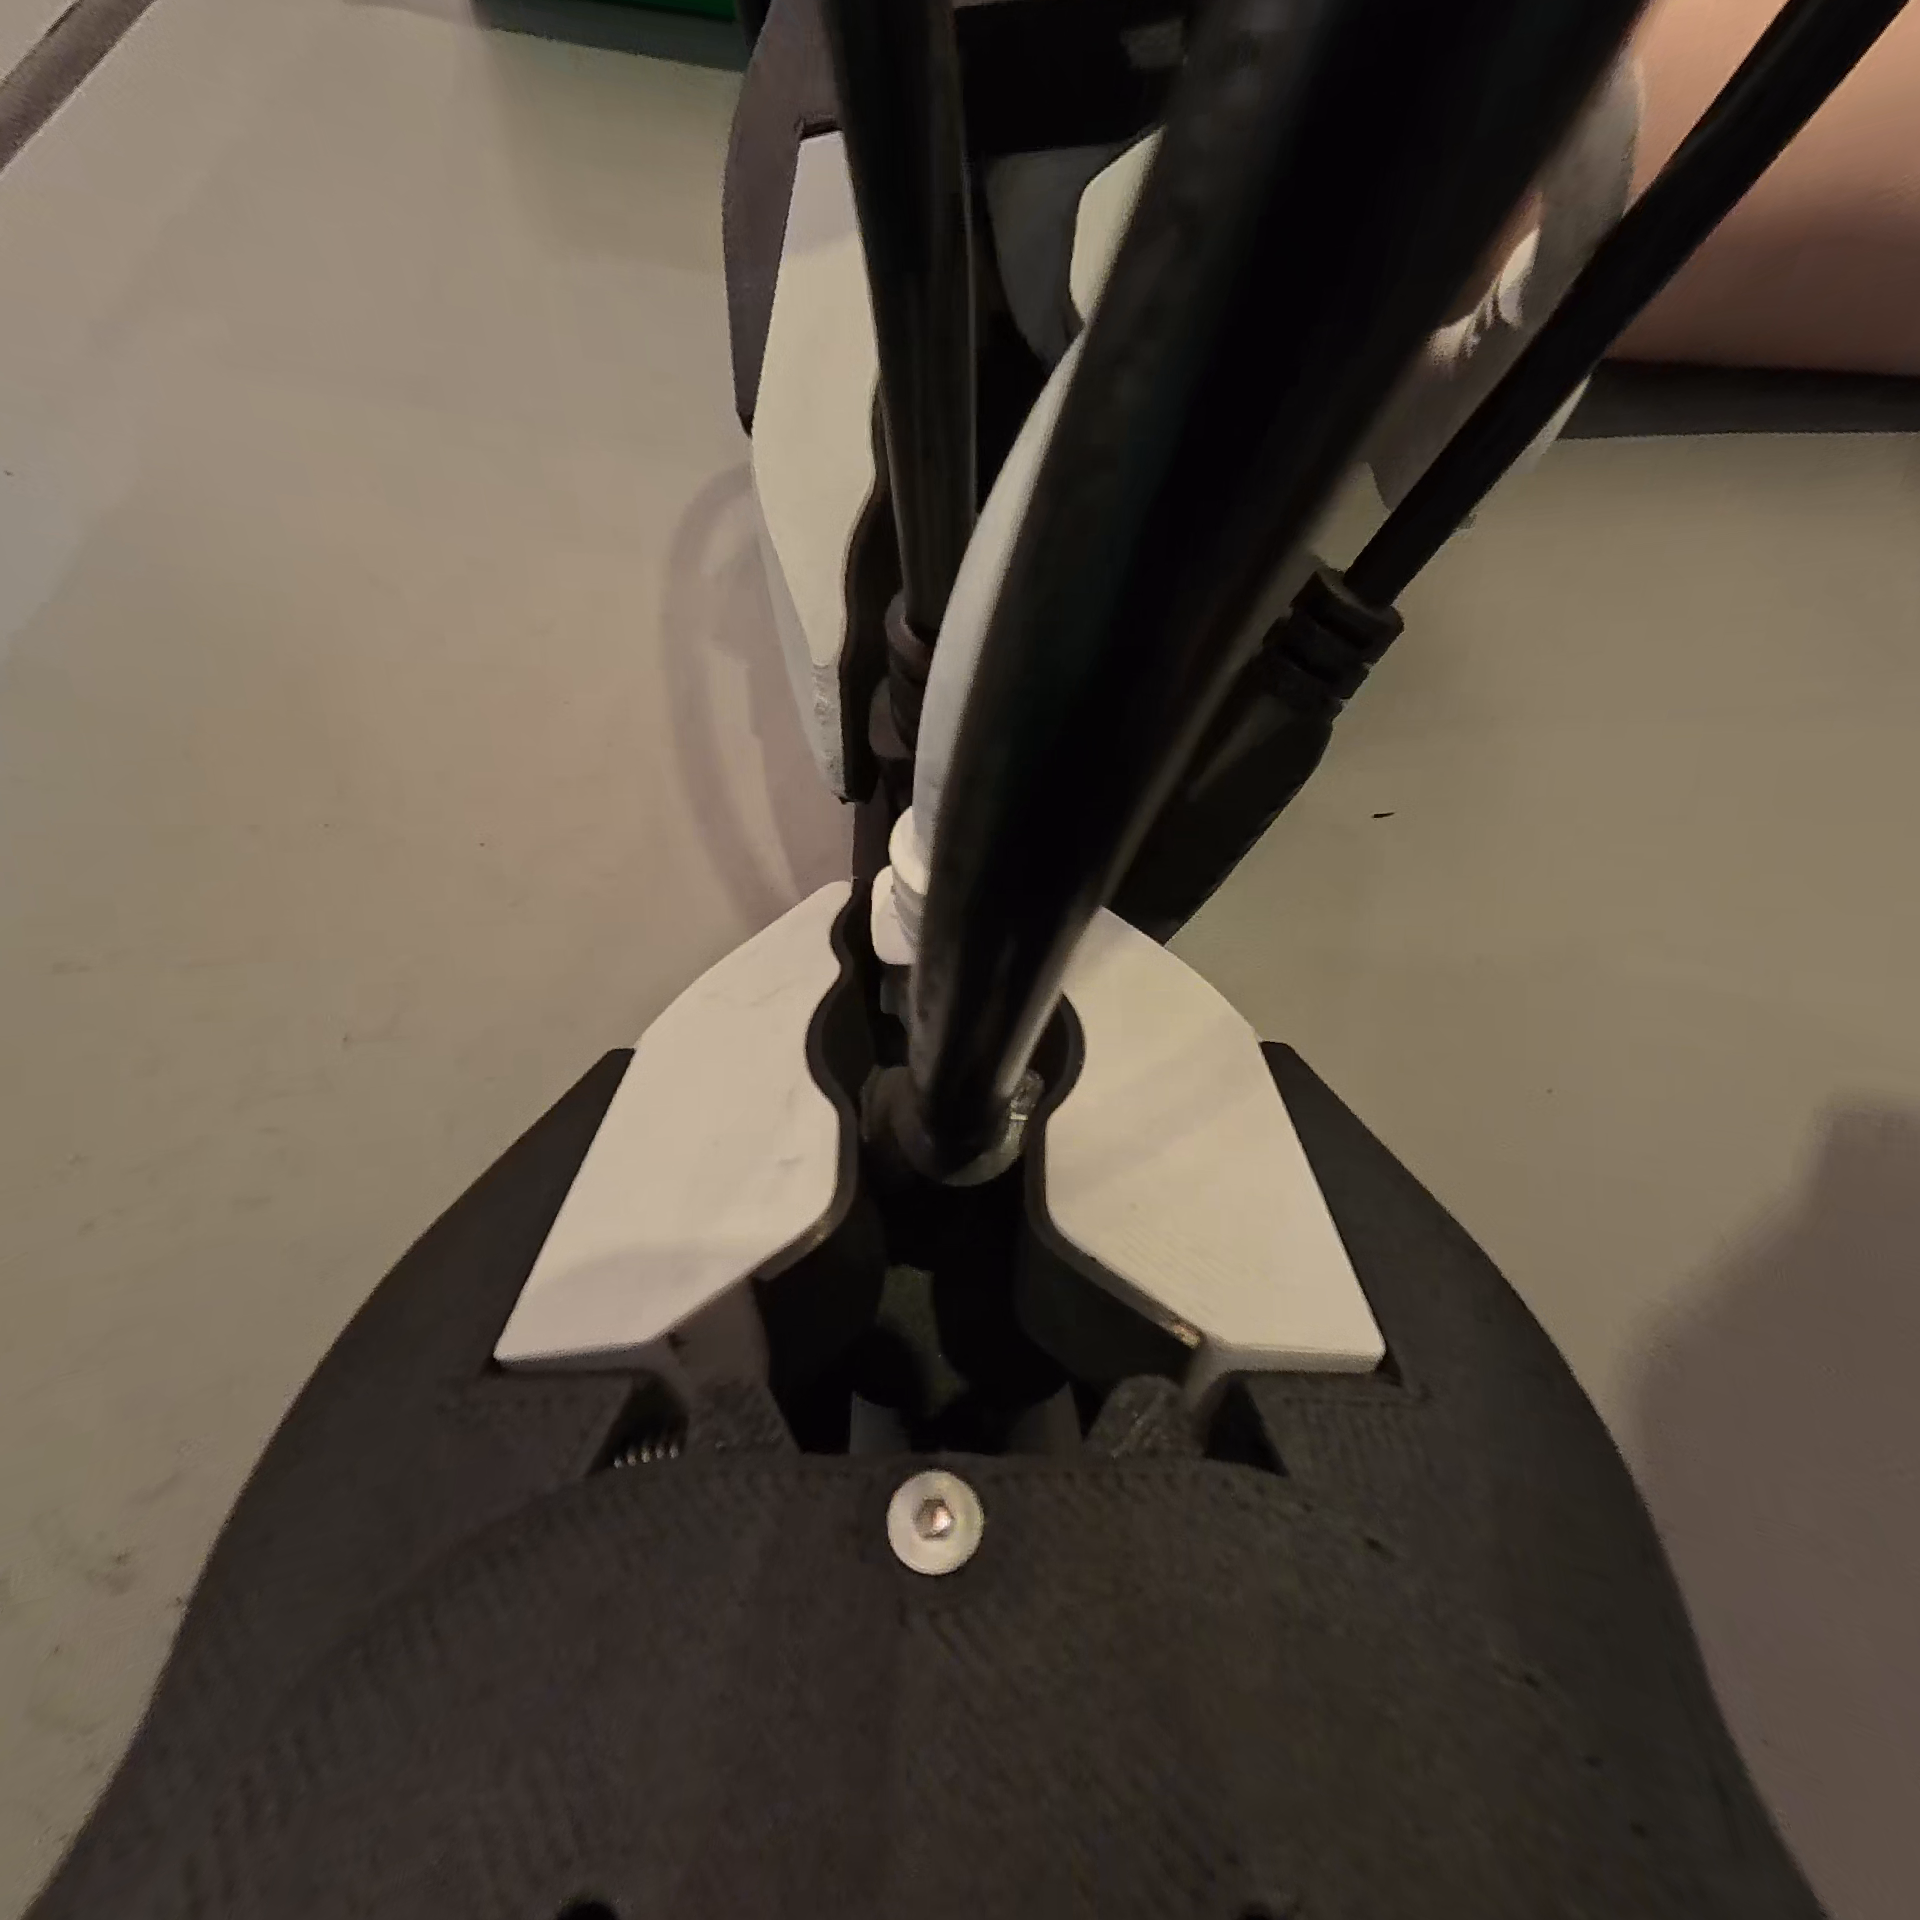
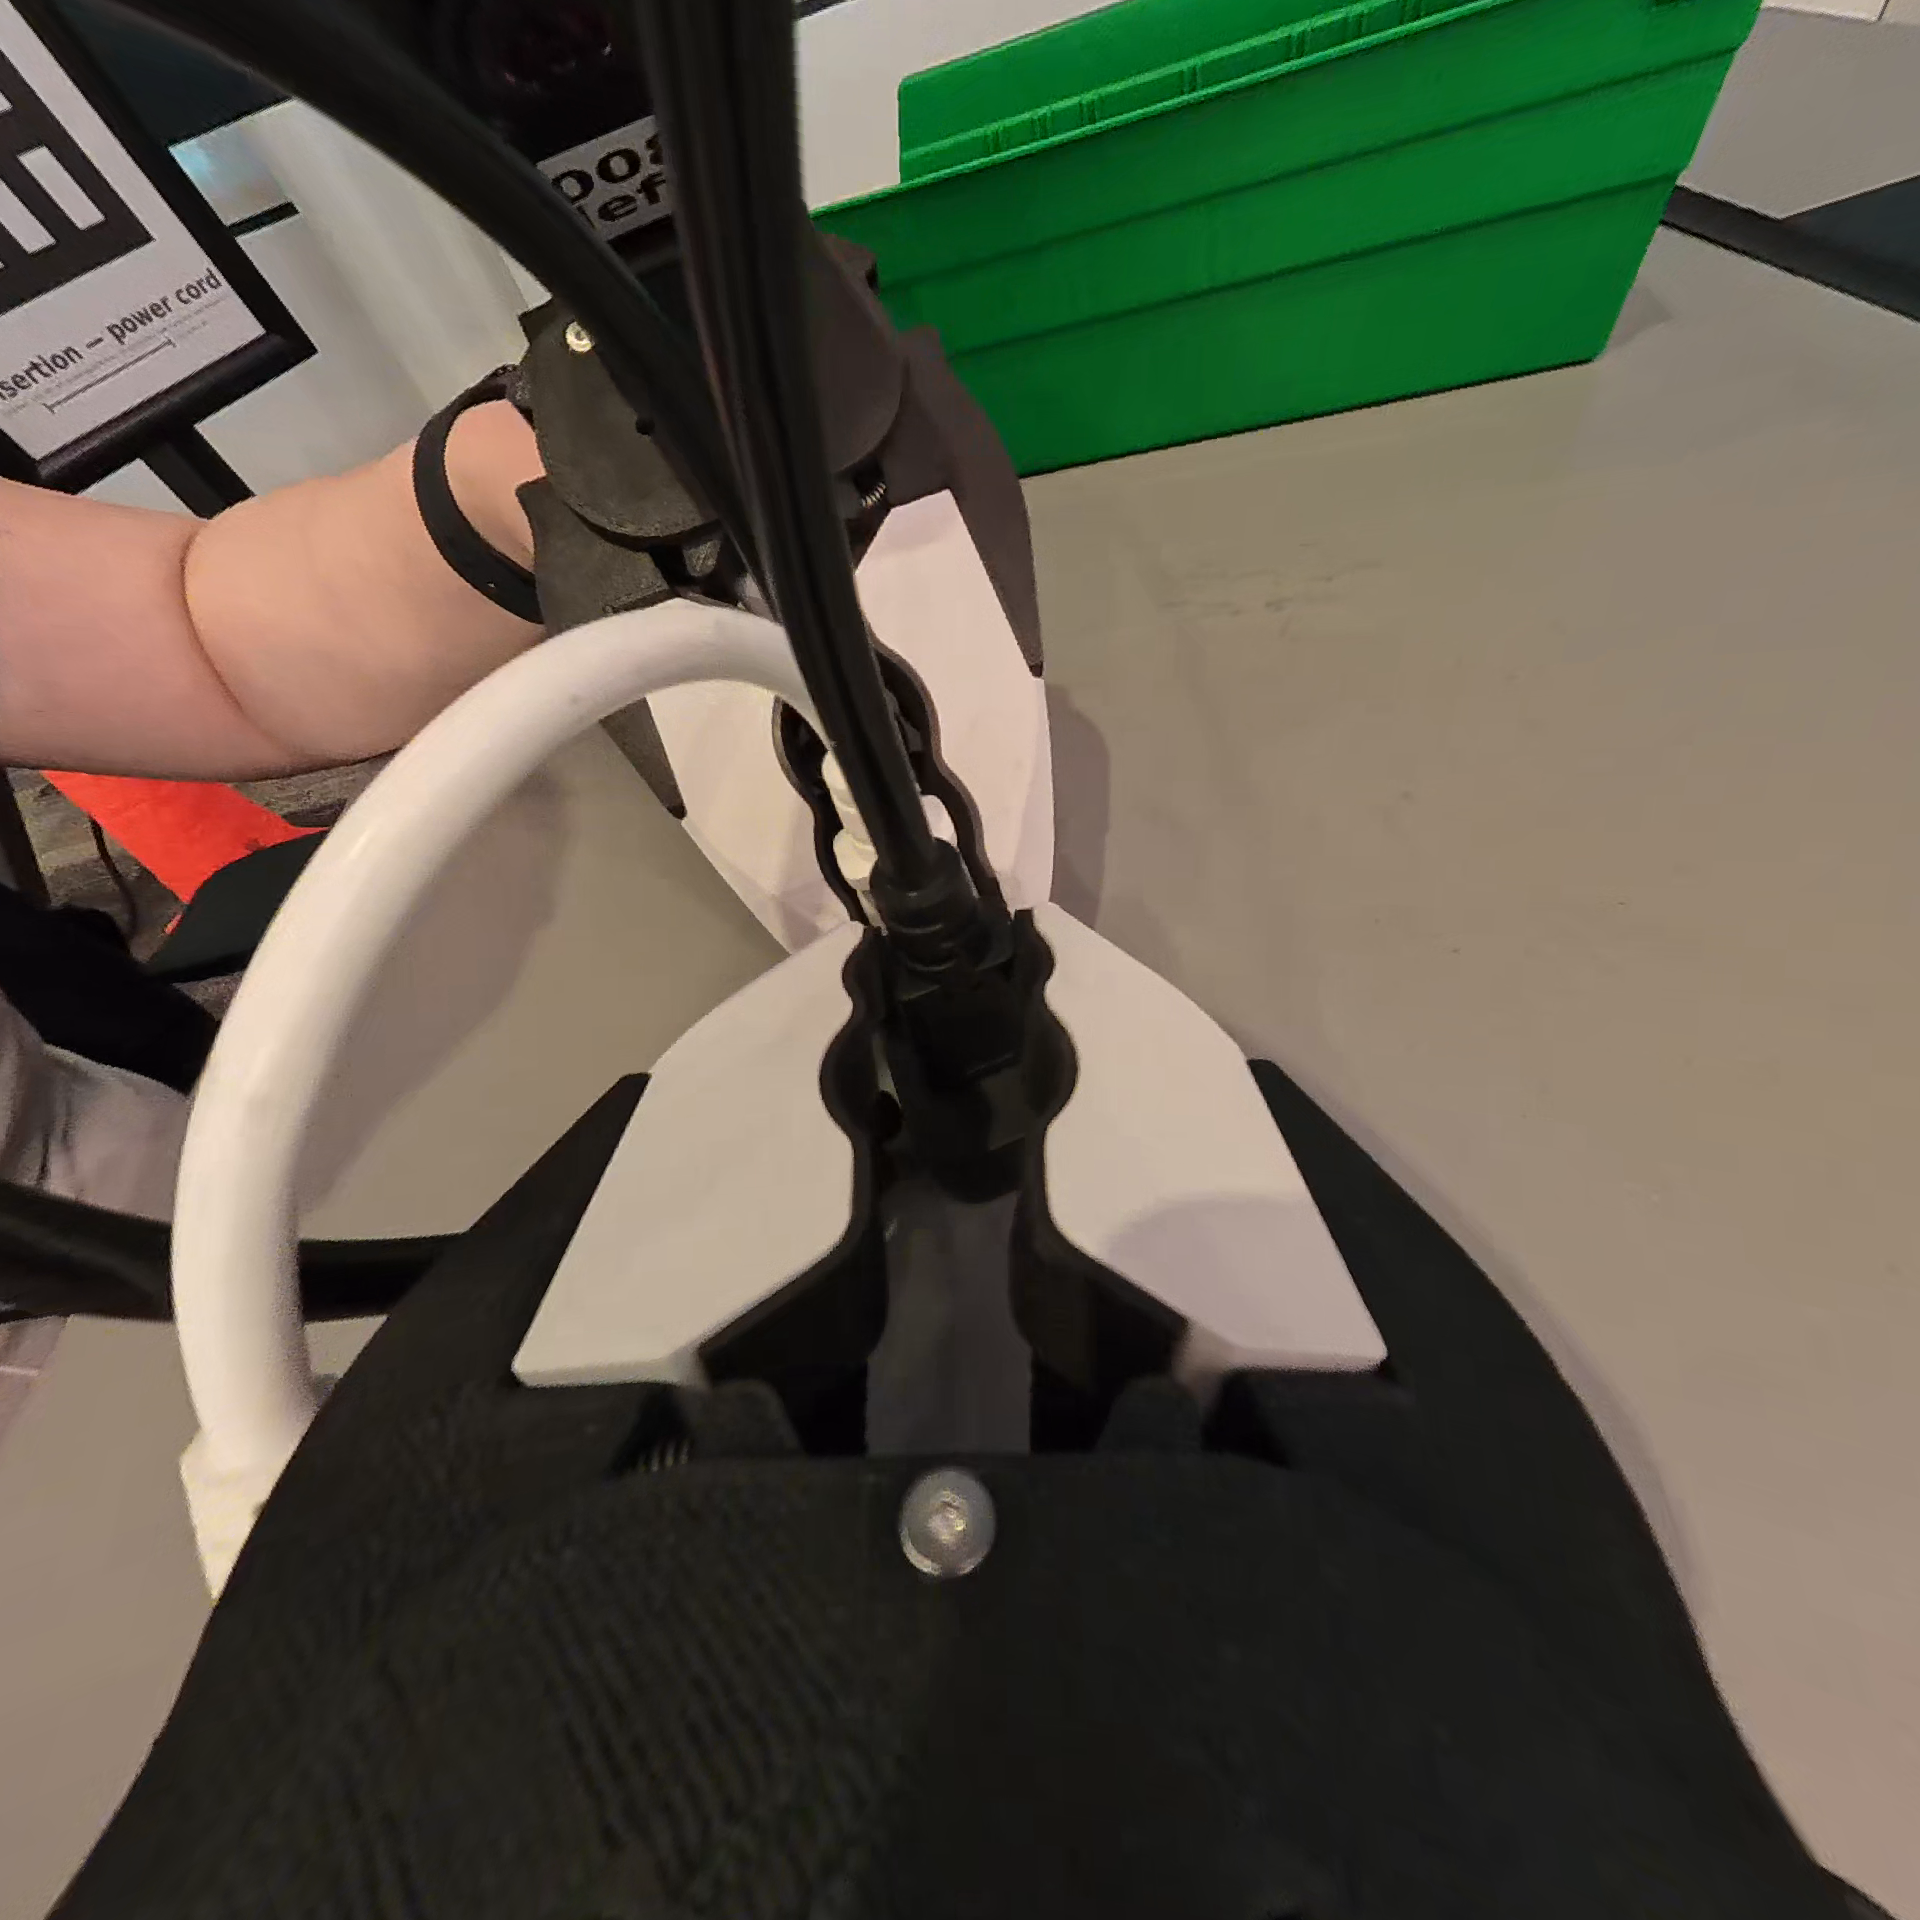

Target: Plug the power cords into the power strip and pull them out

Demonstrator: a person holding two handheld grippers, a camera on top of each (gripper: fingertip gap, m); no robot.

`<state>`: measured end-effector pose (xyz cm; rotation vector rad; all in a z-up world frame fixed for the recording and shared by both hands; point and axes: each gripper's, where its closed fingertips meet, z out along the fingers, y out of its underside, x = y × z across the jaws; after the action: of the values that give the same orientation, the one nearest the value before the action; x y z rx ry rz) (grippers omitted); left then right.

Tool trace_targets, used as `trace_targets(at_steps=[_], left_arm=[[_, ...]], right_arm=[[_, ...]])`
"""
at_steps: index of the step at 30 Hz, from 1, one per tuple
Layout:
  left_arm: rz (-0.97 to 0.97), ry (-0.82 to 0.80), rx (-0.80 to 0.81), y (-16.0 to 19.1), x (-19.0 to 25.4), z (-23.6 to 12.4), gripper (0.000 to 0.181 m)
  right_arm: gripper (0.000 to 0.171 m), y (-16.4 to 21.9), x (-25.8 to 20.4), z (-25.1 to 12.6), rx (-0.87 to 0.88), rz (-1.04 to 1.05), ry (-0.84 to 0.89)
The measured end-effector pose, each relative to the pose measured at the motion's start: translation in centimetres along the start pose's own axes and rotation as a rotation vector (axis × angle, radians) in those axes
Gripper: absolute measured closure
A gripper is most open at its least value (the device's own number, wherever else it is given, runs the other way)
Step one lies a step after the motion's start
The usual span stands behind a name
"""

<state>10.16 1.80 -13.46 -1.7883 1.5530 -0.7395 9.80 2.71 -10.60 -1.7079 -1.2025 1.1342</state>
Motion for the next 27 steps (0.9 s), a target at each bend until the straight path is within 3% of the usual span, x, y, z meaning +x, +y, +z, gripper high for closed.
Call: trace_targets(at_steps=[6, 12, 18, 23, 27], left_arm=[[0.002, -0.020, -0.006, -0.1, -0.3, 0.0, 0.153], [-0.013, -0.036, -0.011, 0.0, -0.5, 0.0, 0.153], [-0.023, -0.034, 0.003, 0.0, -0.7, -0.2, 0.153], [-0.015, -0.033, 0.021, -0.3, -0.6, -0.2, 0.153], [-0.019, -0.031, 0.011, -0.2, -0.7, 0.0, 0.153]], right_arm=[[0.151, -0.6, 0.2, 0.5, -0.021, 0.025, 0.096], [0.148, -0.5, 0.6, 0.1, 0.052, 0.144, 0.015], [0.150, -1.1, 0.8, 0.3, 0.089, 0.160, 0.073], [0.153, -1.5, 0.8, 0.5, 0.018, -0.010, 0.212], [0.153, -1.1, 1.0, 0.4, 0.012, -0.004, 0.216]])
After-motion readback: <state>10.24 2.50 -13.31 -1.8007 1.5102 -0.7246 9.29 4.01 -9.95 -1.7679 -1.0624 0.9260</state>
